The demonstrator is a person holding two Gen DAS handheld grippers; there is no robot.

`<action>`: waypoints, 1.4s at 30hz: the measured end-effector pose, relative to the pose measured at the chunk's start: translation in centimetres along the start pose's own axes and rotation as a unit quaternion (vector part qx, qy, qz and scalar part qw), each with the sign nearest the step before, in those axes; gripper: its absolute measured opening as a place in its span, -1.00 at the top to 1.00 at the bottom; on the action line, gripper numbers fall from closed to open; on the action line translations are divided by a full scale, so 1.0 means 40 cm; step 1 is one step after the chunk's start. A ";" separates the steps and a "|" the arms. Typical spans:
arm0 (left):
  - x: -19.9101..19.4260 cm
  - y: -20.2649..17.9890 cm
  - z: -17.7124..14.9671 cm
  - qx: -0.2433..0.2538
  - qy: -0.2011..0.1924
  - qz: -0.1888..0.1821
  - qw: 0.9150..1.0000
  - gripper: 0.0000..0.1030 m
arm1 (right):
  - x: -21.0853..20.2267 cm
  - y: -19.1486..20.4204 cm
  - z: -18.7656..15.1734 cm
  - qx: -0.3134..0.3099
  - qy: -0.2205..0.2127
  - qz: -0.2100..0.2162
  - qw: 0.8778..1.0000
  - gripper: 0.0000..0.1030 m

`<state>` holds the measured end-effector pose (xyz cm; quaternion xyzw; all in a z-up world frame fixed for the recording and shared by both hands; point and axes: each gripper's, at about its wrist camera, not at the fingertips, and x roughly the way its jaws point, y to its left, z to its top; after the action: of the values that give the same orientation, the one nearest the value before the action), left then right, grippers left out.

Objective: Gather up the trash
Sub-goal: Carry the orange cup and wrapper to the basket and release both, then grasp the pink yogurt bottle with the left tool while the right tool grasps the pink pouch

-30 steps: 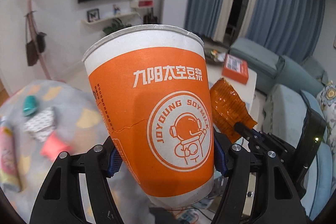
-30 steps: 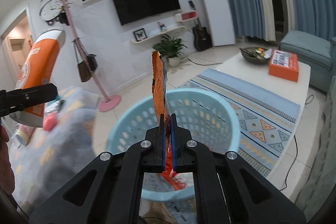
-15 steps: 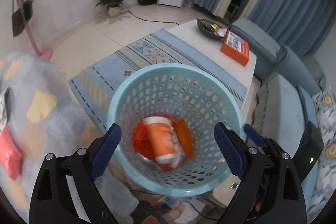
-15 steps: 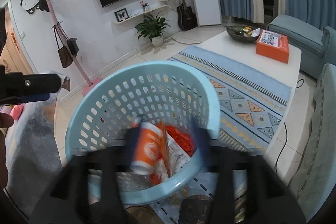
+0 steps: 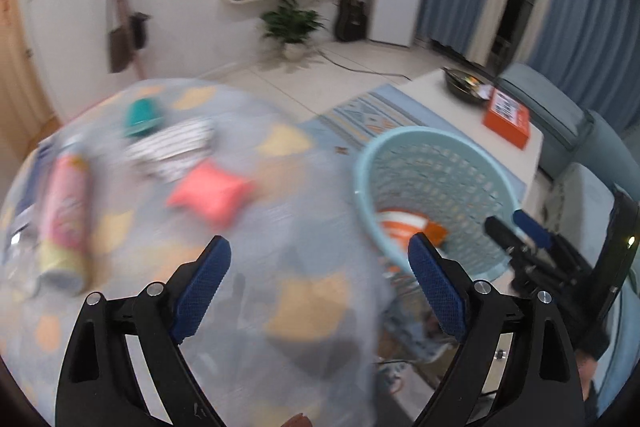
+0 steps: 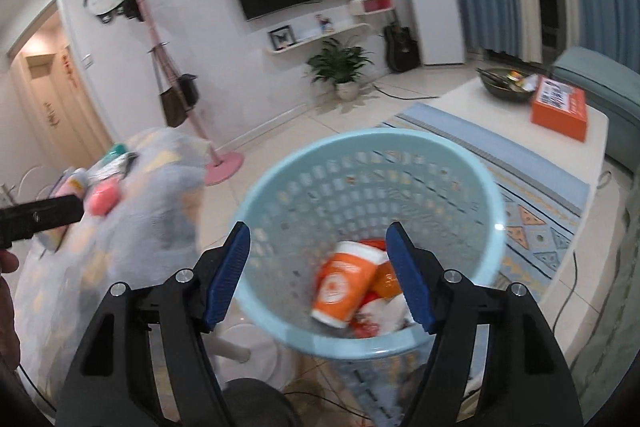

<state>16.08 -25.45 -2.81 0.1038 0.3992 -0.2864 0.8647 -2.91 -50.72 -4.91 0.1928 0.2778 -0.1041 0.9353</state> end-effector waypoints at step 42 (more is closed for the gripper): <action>-0.119 0.425 -0.203 -0.127 -0.016 0.067 0.989 0.04 | 0.293 0.598 0.075 -0.285 0.161 0.090 0.941 -0.50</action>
<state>18.30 -6.33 -5.43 0.0150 0.4111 -0.1764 0.8942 15.41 -31.38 -1.91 -0.0429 0.4237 0.0967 0.8996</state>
